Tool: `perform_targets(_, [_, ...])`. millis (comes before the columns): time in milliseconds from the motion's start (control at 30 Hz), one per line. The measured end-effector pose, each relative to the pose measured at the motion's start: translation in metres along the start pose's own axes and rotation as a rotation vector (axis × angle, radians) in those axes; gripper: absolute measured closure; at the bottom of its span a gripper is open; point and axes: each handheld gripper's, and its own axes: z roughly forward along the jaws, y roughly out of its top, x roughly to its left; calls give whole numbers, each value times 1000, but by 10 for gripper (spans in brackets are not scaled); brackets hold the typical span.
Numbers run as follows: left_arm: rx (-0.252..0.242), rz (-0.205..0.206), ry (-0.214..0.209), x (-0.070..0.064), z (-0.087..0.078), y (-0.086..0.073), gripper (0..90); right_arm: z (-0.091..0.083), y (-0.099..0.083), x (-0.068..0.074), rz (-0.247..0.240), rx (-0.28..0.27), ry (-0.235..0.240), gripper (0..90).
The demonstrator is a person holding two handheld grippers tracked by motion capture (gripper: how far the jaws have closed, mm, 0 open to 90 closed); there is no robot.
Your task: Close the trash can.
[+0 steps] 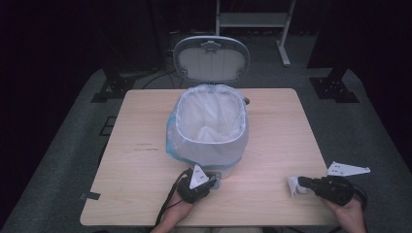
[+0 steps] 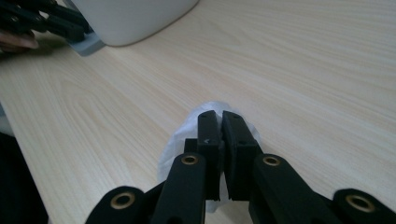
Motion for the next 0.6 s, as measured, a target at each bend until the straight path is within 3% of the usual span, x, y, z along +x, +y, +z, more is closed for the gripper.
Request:
perform_targets(333, [-5,-4,0,0,0,0,752,-11,26,13,-34,-33,14,858])
perform_targets(600, [-3,8,6,0,0,0,754,-15,56,26,-57,-56,53,861])
